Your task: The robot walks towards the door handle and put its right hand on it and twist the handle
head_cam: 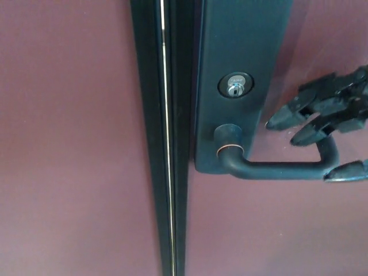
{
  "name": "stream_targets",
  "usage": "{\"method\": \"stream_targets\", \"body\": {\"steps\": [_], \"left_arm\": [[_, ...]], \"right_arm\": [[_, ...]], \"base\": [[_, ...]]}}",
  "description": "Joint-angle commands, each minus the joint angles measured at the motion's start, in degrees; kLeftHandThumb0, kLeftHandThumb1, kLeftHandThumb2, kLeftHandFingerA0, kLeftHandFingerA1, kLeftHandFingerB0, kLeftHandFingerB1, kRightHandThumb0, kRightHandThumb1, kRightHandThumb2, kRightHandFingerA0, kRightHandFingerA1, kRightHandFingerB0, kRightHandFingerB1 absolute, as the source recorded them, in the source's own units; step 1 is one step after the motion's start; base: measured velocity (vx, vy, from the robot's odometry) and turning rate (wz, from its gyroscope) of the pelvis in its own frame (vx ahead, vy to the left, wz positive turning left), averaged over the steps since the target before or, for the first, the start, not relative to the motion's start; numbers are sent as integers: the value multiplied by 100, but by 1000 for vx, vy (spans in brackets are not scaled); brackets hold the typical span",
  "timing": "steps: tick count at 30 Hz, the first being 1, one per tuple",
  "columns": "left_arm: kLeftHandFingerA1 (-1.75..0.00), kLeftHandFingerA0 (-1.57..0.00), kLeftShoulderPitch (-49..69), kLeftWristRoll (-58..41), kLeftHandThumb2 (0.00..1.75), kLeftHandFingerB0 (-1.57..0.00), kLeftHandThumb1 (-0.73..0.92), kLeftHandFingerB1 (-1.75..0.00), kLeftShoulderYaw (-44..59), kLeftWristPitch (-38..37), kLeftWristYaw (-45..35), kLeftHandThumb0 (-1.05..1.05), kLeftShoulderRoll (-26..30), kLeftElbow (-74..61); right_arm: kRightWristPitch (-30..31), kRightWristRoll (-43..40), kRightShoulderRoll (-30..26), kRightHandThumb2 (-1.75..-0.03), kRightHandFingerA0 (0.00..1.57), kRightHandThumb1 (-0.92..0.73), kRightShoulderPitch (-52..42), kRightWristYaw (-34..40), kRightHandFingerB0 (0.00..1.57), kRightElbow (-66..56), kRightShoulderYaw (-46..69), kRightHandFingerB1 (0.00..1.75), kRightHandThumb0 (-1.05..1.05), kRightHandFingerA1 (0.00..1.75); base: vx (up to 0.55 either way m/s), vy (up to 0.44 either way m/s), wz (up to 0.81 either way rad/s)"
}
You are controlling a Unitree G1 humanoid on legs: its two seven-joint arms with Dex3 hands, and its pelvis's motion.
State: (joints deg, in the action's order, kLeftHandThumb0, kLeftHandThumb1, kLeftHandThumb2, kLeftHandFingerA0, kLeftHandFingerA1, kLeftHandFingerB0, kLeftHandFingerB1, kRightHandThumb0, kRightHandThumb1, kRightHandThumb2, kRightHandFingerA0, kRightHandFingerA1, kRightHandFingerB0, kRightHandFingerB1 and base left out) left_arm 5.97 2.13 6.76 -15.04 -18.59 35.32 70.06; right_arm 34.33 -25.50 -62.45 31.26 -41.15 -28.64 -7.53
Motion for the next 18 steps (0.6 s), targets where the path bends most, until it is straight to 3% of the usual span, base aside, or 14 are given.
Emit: {"method": "stream_targets", "body": {"steps": [1,12,13,18], "left_arm": [[-42,-45,84,17,61,-34,73,-36,7,-53,-48,-14,64,-31],[-42,-45,46,39,61,-34,73,-36,-1,-45,-34,-14,57,8],[-45,-64,-522,219,58,-47,60,-38,-131,308,299,-36,-187,374],[-45,-64,-654,260,58,-47,60,-38,-190,315,376,-36,-213,529]], "right_arm": [[277,327,155,-55,37,-53,13,-118,41,-115,-237,36,-41,39],[303,795,373,-54,38,-53,120,-227,41,-138,-656,36,-39,39],[318,852,433,-54,39,-53,191,-237,41,-129,-749,36,-39,39],[256,1049,535,-55,39,-52,243,-312,40,-15,-882,37,-37,40]], "base": [[0,0,0],[0,0,0],[0,0,0],[0,0,0]]}}
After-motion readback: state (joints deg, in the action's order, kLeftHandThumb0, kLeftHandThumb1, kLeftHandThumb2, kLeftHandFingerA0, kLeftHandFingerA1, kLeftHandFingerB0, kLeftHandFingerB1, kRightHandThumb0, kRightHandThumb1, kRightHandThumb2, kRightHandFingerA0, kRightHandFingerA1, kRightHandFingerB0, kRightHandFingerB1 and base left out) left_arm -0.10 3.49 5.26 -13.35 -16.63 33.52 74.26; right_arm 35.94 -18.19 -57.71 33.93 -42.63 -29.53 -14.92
